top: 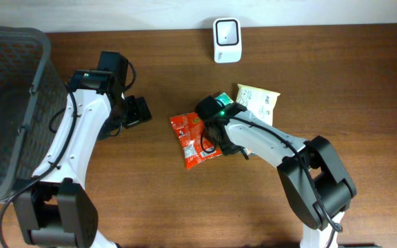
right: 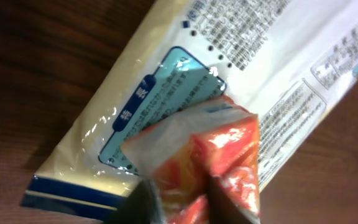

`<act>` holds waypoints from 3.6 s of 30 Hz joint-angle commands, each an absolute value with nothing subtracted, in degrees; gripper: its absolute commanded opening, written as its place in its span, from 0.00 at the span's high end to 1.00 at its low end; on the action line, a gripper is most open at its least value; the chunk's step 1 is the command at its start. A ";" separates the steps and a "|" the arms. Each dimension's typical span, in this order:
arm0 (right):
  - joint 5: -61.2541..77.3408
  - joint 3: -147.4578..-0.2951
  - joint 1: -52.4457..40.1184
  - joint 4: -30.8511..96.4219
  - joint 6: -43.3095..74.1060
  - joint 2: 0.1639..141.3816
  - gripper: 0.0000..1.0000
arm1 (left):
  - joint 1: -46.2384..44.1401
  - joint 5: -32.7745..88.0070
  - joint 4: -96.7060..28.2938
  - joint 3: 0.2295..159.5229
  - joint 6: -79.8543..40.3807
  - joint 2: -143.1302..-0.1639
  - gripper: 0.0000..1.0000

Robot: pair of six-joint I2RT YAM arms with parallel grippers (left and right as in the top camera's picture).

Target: Scan the item barcode

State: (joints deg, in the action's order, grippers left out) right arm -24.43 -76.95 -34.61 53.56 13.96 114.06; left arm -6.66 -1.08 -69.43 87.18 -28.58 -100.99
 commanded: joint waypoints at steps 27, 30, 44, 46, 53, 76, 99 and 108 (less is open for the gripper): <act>30.41 -79.18 -5.21 51.90 15.35 115.44 0.67 | -6.59 -1.91 -69.71 87.02 -28.62 -101.58 0.01; 27.64 -81.73 -2.37 56.55 12.16 115.44 0.55 | -6.59 -1.91 -69.71 87.02 -28.62 -101.58 0.01; 23.27 -101.60 -4.23 83.24 -7.79 115.52 0.48 | -6.59 -1.91 -69.47 87.02 -28.64 -101.58 0.01; 22.20 -100.22 -7.40 83.77 -10.31 115.52 0.46 | -6.59 -1.91 -69.49 87.02 -28.64 -101.58 0.01; -0.80 -91.85 -22.44 74.32 3.36 115.57 0.45 | -6.59 -1.91 -69.54 87.02 -28.62 -101.58 0.01; -3.22 -85.49 -31.40 59.86 14.00 115.50 0.96 | -6.59 -1.93 -69.30 87.02 -28.62 -101.58 0.01; 55.92 -97.27 -26.59 54.11 15.90 125.64 0.96 | -6.52 -2.04 -69.49 87.02 -28.62 -101.58 0.01; 34.41 -97.34 -22.33 58.63 18.96 126.48 0.95 | -6.59 -2.81 -69.93 87.02 -28.64 -101.58 0.01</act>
State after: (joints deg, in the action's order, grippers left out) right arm 44.23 -96.88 -24.18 57.36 18.26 126.72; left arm -6.66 -1.96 -69.69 87.18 -28.58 -100.99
